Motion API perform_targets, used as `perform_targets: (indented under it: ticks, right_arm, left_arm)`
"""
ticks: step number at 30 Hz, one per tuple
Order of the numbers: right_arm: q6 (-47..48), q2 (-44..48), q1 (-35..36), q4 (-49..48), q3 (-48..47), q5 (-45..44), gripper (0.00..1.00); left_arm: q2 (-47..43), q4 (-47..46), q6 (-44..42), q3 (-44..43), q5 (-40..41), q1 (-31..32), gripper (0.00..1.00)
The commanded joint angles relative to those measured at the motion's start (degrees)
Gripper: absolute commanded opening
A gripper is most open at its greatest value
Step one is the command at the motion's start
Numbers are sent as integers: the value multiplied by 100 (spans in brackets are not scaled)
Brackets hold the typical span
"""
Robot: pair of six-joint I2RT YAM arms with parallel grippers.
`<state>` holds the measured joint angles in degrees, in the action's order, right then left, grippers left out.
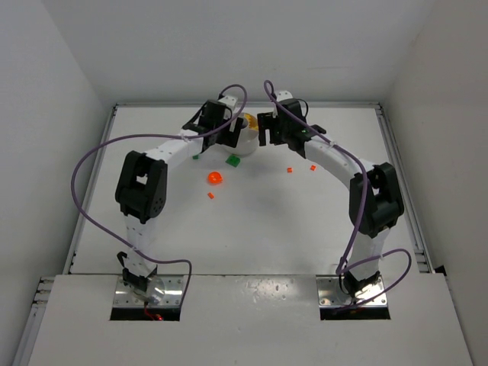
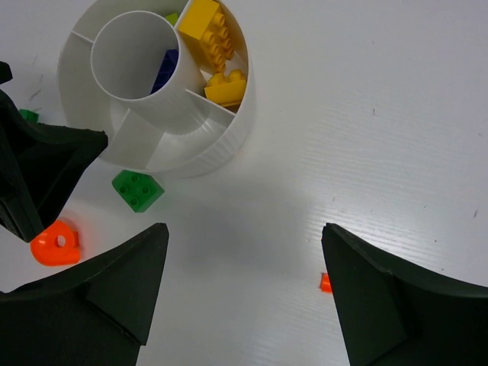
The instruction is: Sort the legos into containers by color
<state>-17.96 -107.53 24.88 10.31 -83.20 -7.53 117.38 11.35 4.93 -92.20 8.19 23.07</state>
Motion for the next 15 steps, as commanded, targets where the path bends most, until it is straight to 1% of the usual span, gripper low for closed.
perform_targets:
  ticks: [1,8,11,15]
  right_arm:
    - [-24,258,-27,-213,5,-12,82]
    - [-24,258,-27,-213,5,-12,82]
    - [-24,258,-80,-213,58,-12,82]
    - [-24,320,-80,-266,120,-12,82]
  left_arm:
    - [-22,25,-45,-228,-63,153,100]
    - [-75,25,-45,-228,-63,154,100]
    - [-216,25,8,-228,-176,154,100]
    - [-575,25,60,-18,-107,154,100]
